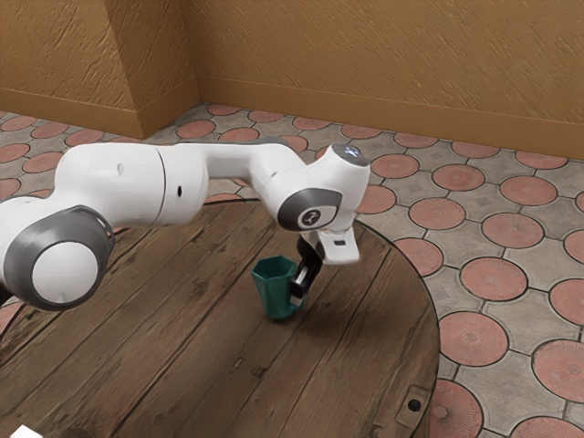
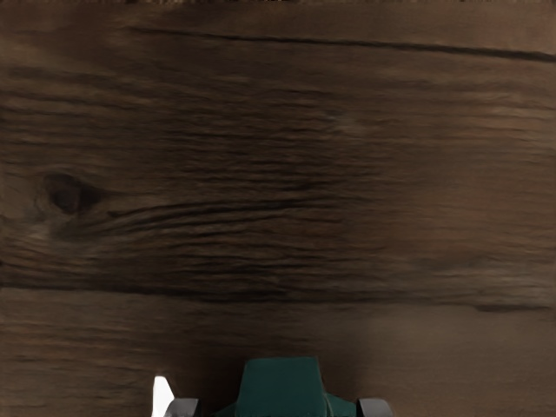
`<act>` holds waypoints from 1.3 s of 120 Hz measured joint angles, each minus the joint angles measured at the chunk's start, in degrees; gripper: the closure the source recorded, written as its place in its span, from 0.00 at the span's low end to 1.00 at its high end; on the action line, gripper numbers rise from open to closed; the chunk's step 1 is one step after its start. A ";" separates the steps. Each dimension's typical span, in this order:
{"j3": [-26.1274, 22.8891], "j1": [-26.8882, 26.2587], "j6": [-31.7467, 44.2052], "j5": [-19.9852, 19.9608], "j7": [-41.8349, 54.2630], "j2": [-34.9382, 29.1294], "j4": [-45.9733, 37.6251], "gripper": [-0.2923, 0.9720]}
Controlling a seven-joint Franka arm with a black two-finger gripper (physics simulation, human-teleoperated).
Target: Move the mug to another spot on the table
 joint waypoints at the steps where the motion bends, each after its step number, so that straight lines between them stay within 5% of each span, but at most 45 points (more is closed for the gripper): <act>1: 0.00 0.00 0.01 0.00 0.02 0.00 0.00 0.67; 77: 2.66 1.04 -0.14 0.84 -1.88 -4.15 1.26 0.84; 156: 2.54 3.74 -0.75 -2.59 -13.16 -12.76 -18.97 0.81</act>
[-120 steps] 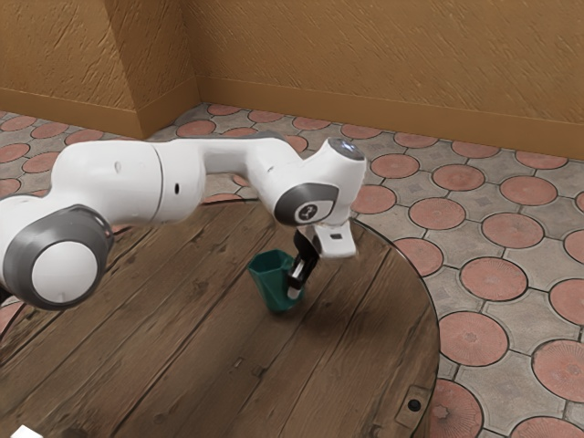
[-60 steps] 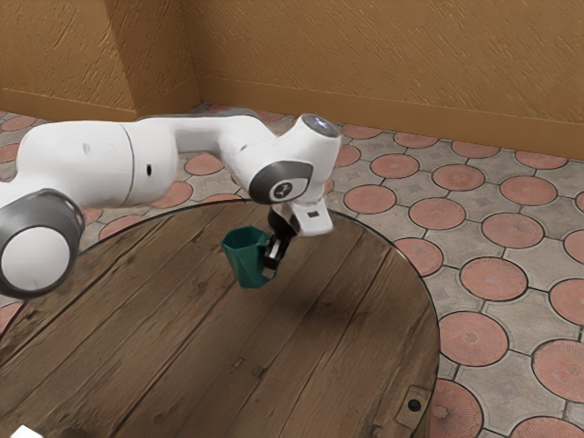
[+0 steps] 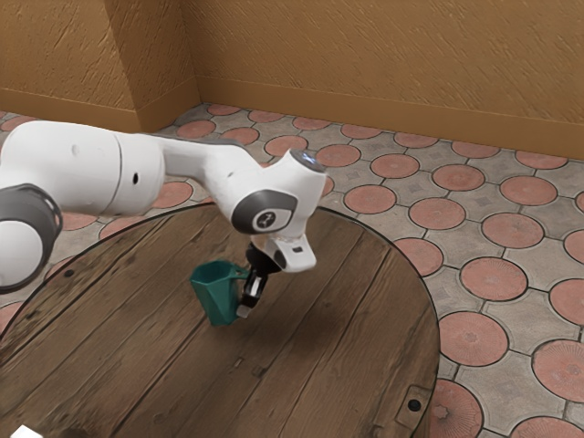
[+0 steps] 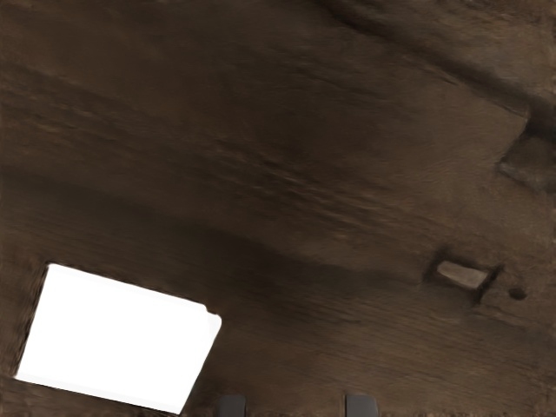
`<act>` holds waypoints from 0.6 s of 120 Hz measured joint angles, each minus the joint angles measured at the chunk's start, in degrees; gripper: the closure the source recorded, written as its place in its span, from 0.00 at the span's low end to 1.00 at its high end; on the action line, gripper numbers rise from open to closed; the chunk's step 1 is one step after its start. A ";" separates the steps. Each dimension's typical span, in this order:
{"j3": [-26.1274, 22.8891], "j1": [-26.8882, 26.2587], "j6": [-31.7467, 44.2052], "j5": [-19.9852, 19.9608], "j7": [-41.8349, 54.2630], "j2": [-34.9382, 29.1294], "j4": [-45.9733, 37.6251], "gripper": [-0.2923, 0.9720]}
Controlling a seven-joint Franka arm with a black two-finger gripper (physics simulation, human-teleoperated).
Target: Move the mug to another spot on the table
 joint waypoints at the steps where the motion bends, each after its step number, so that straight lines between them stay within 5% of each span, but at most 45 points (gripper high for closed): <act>1: 0.00 0.01 -0.02 -0.03 -0.12 -0.02 -0.08 0.81; 72: 3.74 2.10 -0.72 -0.66 -6.33 -0.12 -5.72 0.82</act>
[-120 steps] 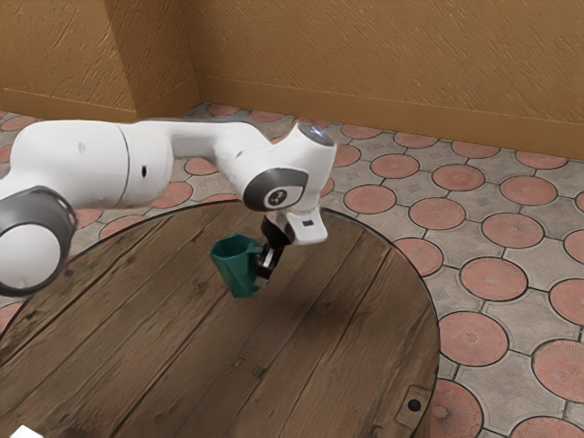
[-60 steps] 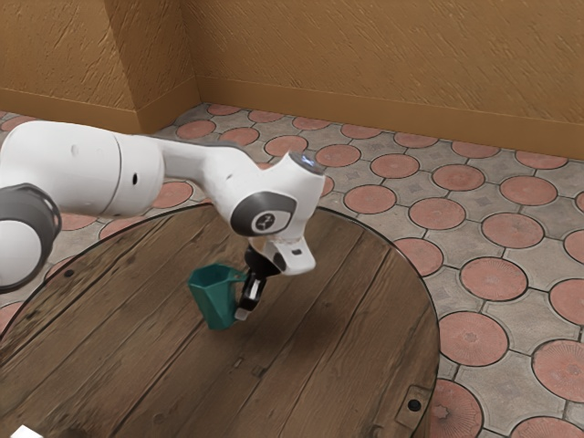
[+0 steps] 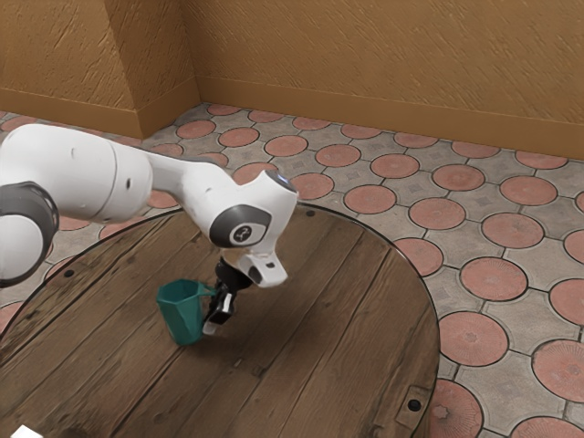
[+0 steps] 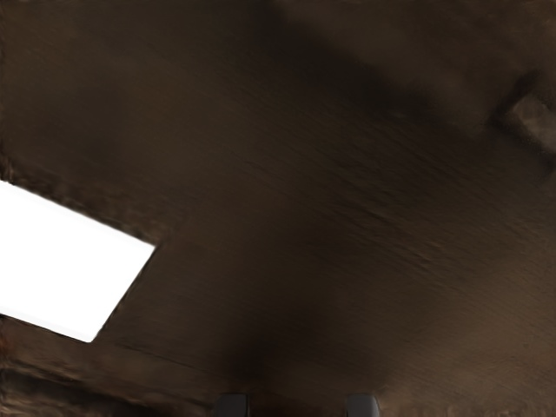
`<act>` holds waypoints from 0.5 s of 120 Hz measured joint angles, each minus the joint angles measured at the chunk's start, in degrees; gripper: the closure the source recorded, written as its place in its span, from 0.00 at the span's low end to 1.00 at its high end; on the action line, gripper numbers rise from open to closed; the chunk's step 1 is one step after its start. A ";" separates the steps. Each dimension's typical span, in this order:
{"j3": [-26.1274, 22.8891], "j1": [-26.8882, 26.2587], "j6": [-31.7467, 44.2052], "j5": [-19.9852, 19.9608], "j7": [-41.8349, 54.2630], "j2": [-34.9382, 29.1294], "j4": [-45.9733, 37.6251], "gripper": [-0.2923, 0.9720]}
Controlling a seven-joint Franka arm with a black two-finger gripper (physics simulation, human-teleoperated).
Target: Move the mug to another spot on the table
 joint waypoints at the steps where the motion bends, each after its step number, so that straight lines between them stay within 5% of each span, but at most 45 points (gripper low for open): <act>1: 0.09 0.01 -0.01 0.02 -0.04 0.02 0.00 0.82; 60: 1.97 0.06 -1.74 0.28 -1.92 0.61 -0.17 0.81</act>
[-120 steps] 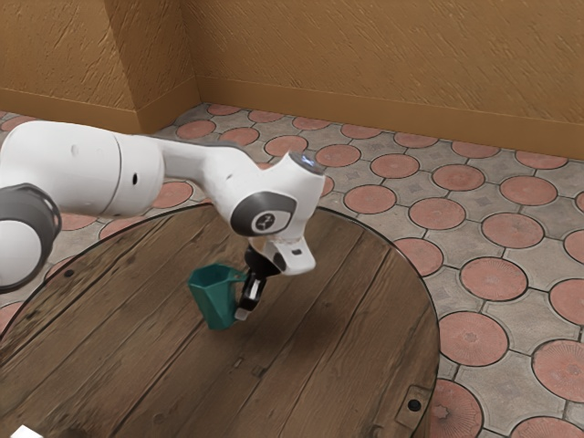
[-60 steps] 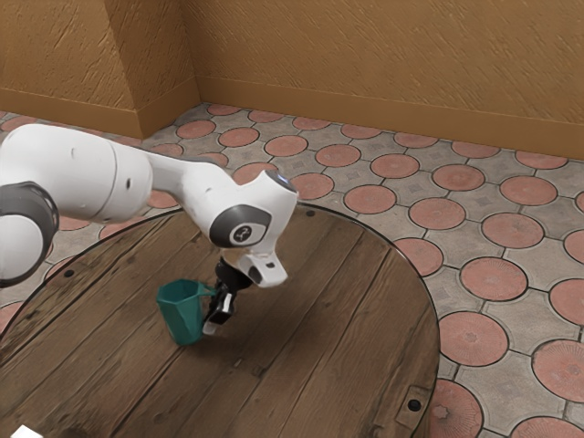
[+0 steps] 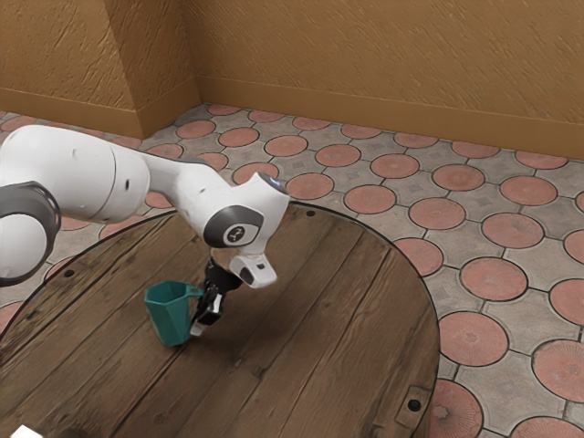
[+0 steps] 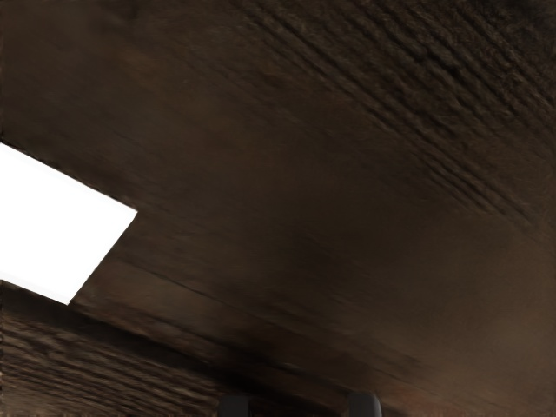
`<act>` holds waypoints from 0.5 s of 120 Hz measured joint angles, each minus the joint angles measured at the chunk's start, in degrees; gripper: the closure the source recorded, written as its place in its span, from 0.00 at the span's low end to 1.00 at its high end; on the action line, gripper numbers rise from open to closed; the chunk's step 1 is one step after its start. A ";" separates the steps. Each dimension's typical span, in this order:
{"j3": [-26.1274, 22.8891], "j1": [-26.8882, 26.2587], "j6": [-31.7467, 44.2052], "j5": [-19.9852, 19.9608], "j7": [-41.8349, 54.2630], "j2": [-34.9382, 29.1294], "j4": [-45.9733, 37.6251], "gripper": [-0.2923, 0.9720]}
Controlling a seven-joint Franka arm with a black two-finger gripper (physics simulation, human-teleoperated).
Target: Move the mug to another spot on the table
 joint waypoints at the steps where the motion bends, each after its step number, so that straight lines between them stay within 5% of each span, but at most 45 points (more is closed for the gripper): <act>1: 0.03 0.00 -0.02 0.00 -0.02 0.01 0.00 0.81; 9: 0.19 0.00 -0.11 0.00 -0.20 0.10 0.00 0.81; 34: 0.89 0.00 -1.60 -1.44 -0.26 0.70 0.02 0.47; 60: 0.95 0.00 -2.12 -2.24 -0.24 0.74 0.20 0.32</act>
